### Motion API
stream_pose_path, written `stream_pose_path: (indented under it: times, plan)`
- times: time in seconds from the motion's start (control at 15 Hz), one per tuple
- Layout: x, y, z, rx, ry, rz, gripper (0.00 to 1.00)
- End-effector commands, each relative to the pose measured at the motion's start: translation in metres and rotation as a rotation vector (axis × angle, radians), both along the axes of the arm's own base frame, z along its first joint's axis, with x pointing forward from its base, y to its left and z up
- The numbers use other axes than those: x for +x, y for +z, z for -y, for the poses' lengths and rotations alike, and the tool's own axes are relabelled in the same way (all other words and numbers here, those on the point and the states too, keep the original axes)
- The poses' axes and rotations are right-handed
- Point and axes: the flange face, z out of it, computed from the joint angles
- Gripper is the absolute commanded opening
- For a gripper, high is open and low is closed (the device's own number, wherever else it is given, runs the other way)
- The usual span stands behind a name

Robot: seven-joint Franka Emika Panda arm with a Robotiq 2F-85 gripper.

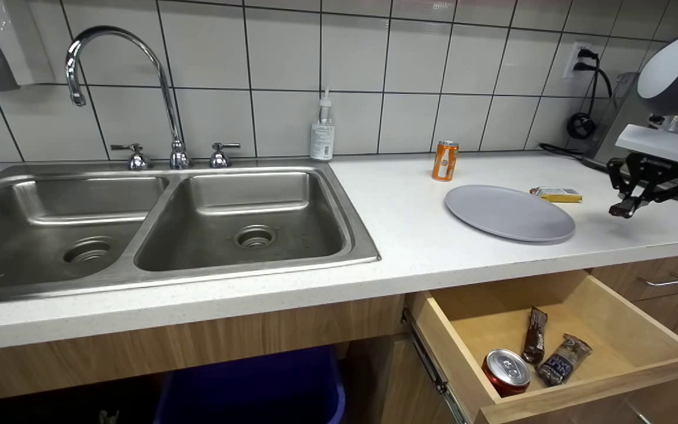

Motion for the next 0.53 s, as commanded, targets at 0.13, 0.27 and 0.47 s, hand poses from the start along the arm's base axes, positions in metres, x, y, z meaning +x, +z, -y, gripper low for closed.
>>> stream_pose_path:
  times: [0.13,0.27,0.47]
  plan:
    - [-0.045,0.016,-0.040,-0.008,0.105,0.016,0.04]
    - [-0.057,0.015,-0.055,-0.012,0.143,0.009,0.04]
    - [-0.075,0.011,-0.080,-0.023,0.221,-0.013,0.04]
